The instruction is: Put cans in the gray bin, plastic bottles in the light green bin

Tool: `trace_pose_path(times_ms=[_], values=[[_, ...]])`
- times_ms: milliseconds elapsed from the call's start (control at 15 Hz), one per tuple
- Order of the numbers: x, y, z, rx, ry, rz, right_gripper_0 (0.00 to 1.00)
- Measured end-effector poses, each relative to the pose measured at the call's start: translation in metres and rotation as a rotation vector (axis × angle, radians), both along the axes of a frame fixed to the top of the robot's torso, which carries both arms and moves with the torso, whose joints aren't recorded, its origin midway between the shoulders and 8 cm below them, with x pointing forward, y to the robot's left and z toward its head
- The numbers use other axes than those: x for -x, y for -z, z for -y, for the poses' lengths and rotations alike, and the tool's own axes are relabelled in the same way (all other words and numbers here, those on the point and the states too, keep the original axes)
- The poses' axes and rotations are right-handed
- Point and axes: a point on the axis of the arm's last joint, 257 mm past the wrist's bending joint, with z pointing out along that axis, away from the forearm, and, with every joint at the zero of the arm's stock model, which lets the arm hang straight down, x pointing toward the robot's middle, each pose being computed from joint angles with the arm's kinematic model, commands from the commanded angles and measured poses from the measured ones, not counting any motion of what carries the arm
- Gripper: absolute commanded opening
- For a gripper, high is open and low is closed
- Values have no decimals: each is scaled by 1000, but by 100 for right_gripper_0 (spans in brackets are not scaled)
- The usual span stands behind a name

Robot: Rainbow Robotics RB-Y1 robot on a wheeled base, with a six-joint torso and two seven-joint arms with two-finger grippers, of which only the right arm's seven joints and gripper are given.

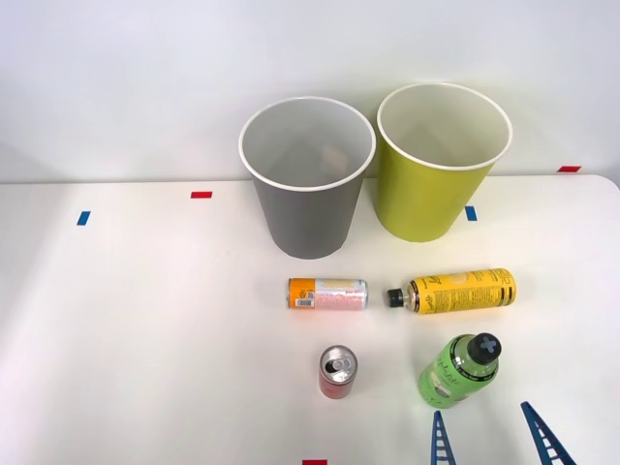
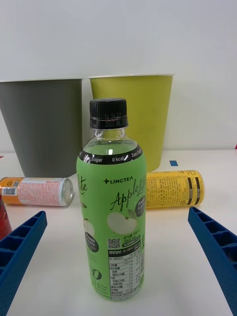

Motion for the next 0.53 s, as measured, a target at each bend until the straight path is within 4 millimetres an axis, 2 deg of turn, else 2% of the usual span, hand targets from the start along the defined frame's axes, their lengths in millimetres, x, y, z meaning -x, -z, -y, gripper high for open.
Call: trace_pose_path(times_ms=[533], values=[[-33,-7,-7,7,23,25,100]])
